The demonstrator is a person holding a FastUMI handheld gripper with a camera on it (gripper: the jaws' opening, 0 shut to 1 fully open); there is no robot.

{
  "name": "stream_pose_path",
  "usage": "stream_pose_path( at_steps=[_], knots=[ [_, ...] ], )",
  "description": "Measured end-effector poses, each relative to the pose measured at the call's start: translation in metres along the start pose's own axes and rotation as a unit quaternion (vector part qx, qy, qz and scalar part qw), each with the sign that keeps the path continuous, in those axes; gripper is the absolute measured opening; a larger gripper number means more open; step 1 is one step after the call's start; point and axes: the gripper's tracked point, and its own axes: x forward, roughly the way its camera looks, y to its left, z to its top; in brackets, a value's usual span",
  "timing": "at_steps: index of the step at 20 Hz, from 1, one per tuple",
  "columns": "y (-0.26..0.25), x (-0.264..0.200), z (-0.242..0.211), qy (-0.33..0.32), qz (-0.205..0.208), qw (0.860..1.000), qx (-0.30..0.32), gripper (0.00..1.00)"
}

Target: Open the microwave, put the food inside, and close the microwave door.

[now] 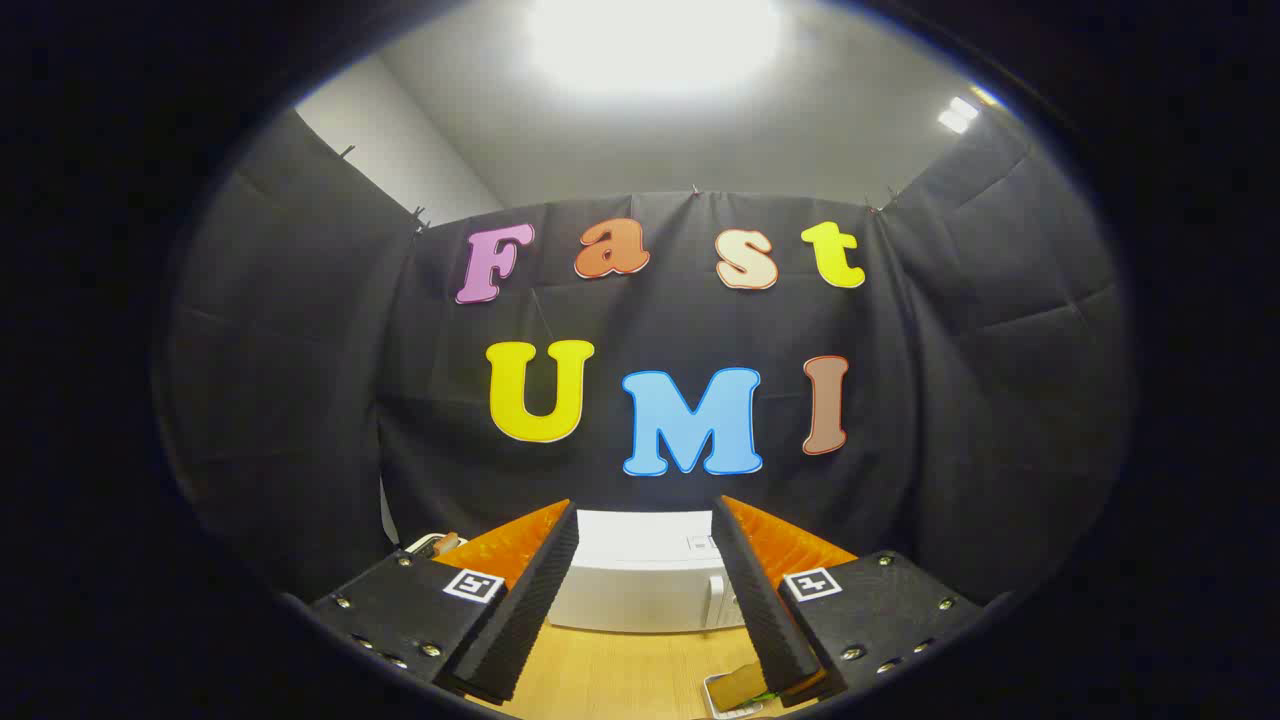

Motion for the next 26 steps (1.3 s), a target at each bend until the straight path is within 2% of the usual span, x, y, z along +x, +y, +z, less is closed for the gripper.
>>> stream_pose_path(
  at_steps=[5,9,18,26],
  knots=[
    [0.003,-0.002,0.008,-0.005,-0.001,1.000,0.014,0.87],
    [0.005,-0.005,0.014,-0.019,0.002,1.000,-0.003,0.86],
    [0.010,0.000,0.004,-0.006,0.011,1.000,-0.014,0.87],
    [0.001,0.011,-0.007,-0.011,0.001,1.000,-0.018,0.87]
  ],
)
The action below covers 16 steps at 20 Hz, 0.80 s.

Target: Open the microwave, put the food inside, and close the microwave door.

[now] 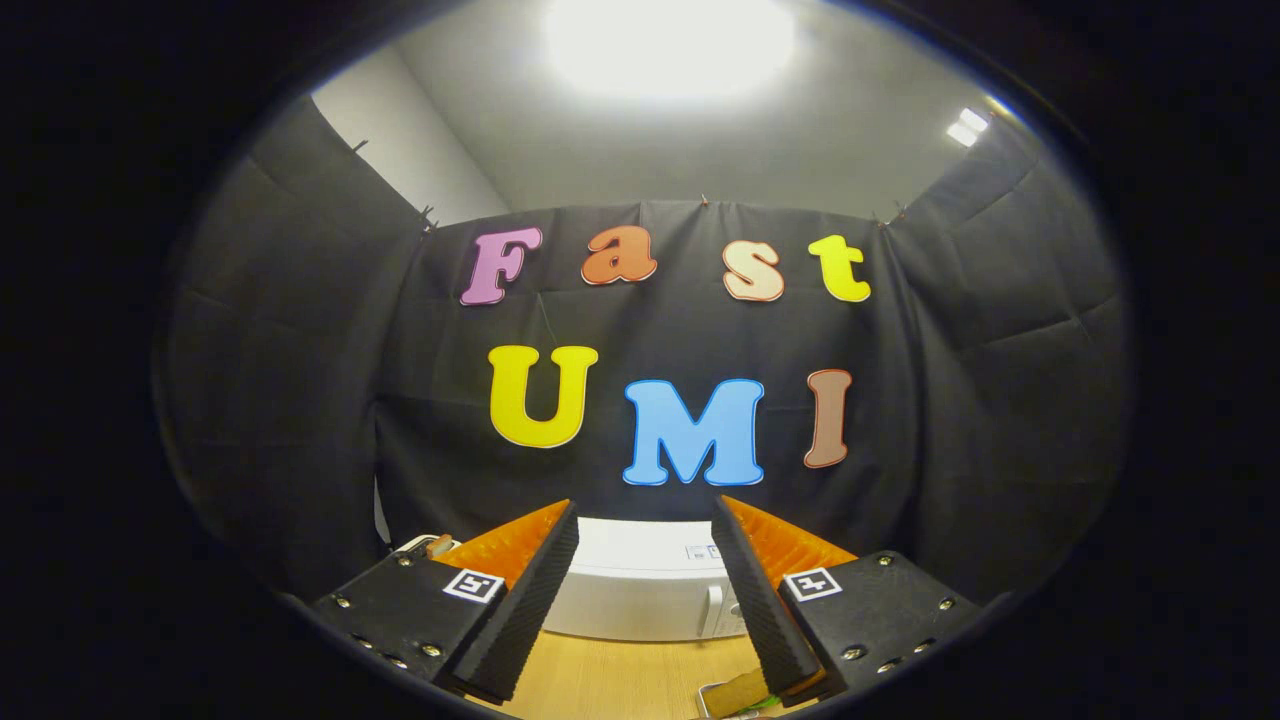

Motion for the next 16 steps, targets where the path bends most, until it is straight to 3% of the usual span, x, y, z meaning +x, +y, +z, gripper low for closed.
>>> stream_pose_path(
  at_steps=[7,16],
  knots=[
    [-0.024,0.046,-0.046,0.006,-0.020,1.000,0.008,0.86],
    [-0.076,0.142,-0.175,0.038,-0.055,0.998,0.015,0.87]
  ],
)
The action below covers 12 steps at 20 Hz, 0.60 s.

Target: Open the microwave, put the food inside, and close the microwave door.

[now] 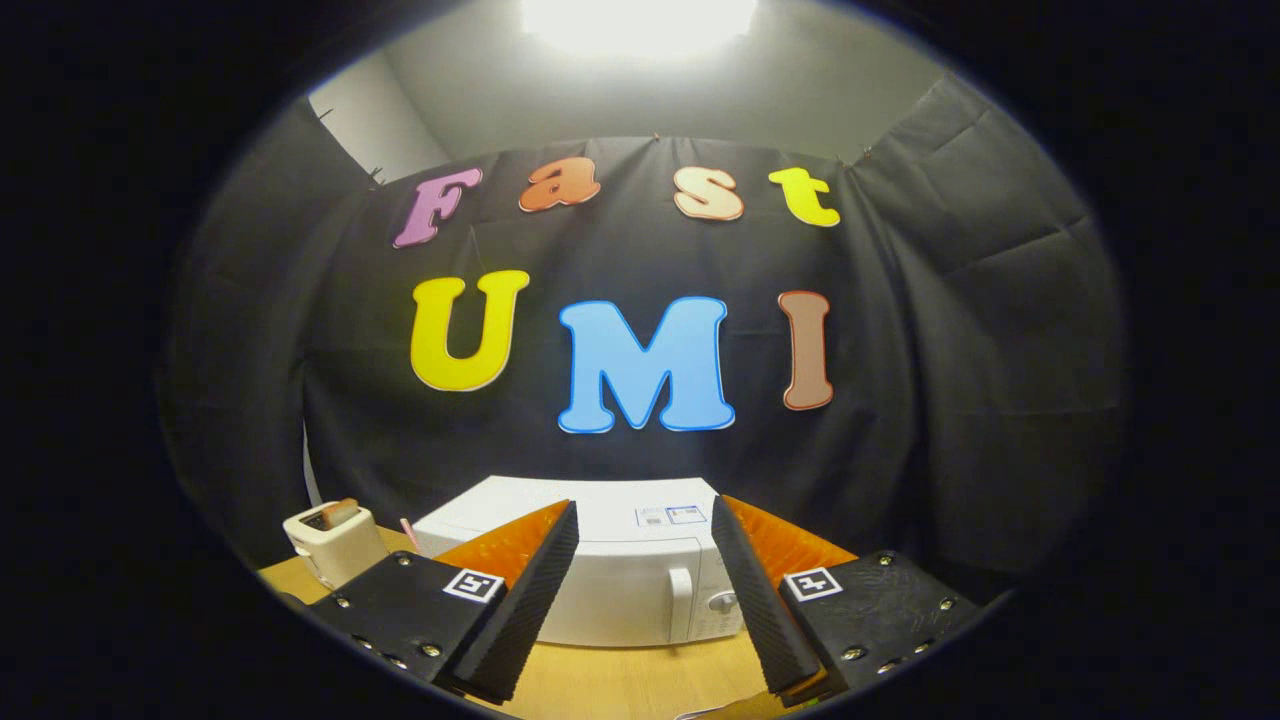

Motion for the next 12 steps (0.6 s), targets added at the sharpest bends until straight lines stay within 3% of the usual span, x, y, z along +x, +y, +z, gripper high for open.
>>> stream_pose_path(
  at_steps=[12],
  knots=[
    [-0.037,0.094,-0.136,0.055,-0.029,0.998,-0.004,0.88]
  ],
)
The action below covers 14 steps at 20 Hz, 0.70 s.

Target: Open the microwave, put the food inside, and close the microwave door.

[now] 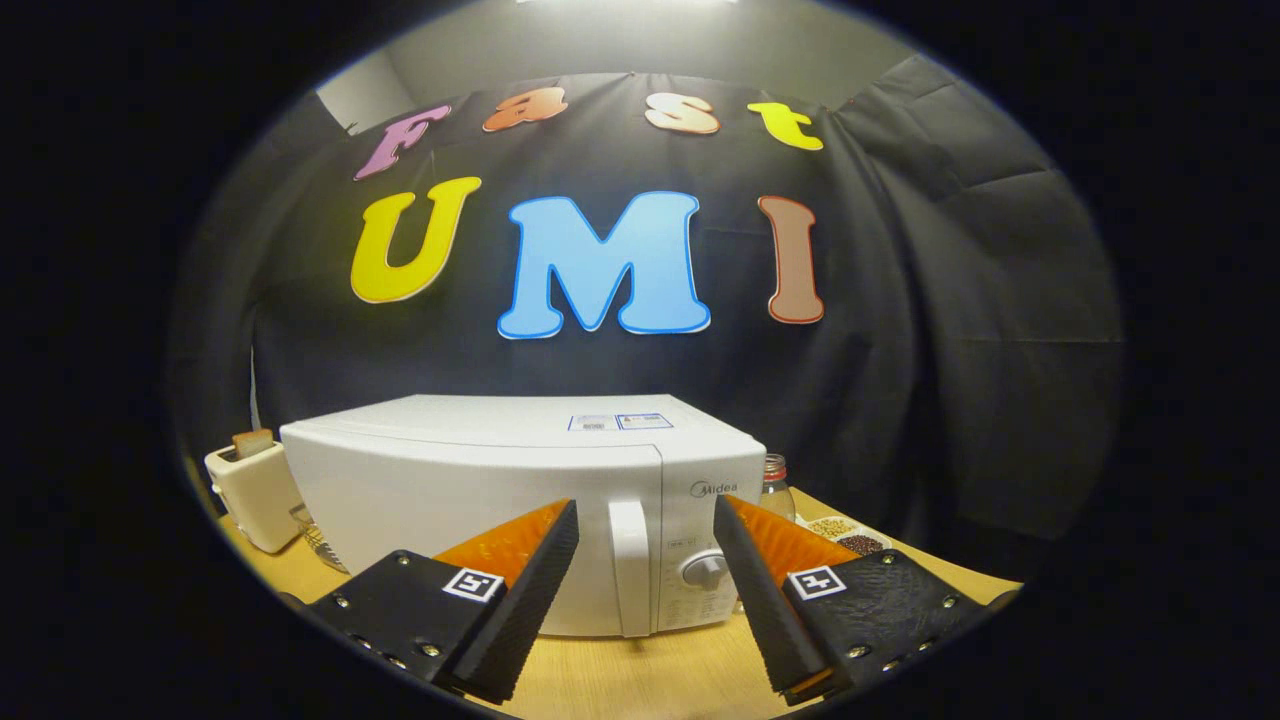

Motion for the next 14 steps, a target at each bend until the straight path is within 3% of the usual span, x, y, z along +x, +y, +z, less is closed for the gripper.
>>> stream_pose_path(
  at_steps=[3,6,9,11,14],
  knots=[
    [0.004,0.017,-0.017,0.008,0.008,1.000,-0.001,0.88],
    [0.007,0.029,-0.024,0.008,0.012,1.000,-0.006,0.82],
    [0.014,0.036,-0.039,0.030,0.026,0.999,0.005,0.56],
    [0.016,0.034,-0.046,0.045,0.030,0.999,0.002,0.50],
    [0.014,0.031,-0.045,0.058,0.041,0.997,0.015,0.26]
  ],
)
